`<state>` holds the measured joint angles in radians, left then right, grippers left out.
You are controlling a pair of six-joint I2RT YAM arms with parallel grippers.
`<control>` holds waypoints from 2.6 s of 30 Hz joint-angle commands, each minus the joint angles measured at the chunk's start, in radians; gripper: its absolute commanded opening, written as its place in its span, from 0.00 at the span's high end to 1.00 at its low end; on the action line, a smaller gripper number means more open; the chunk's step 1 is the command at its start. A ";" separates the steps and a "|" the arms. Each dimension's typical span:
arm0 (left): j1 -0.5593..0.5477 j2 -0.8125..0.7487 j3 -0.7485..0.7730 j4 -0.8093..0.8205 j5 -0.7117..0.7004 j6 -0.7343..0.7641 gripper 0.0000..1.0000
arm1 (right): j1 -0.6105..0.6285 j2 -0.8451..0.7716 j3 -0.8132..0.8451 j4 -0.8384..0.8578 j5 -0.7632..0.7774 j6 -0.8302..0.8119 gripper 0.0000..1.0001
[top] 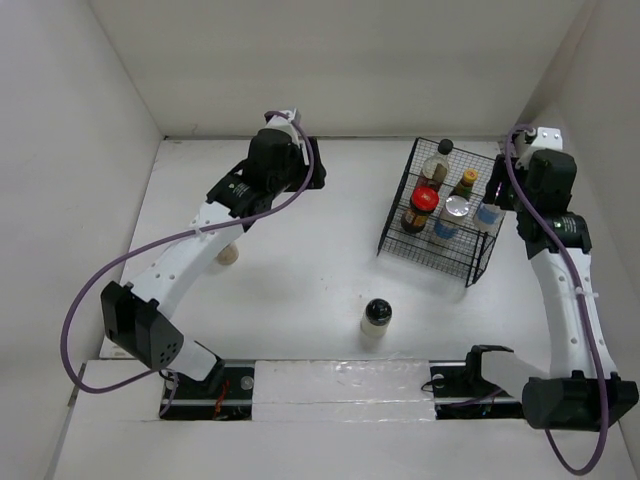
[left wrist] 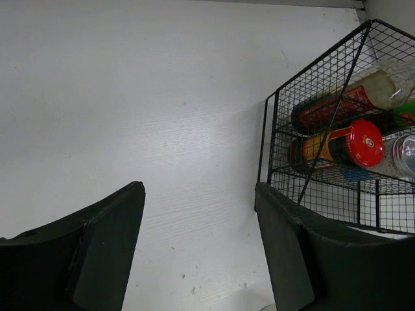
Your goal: Organize the condiment bottles
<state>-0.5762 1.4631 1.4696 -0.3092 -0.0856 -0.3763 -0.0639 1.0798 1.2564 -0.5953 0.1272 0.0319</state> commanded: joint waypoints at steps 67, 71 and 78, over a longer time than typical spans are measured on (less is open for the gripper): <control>0.128 -0.090 -0.037 -0.034 -0.009 -0.059 0.49 | 0.878 0.075 -0.245 -0.259 -0.523 -0.187 0.35; 0.128 -0.090 -0.046 -0.034 0.000 -0.059 0.49 | 0.889 0.075 -0.264 -0.212 -0.479 -0.167 0.40; 0.128 -0.099 -0.077 -0.014 0.047 -0.078 0.49 | 0.898 0.075 -0.311 -0.129 -0.390 -0.130 0.42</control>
<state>-0.4454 1.4067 1.4097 -0.3569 -0.0738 -0.4393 0.8265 1.1755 0.9588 -0.8028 -0.3096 -0.1226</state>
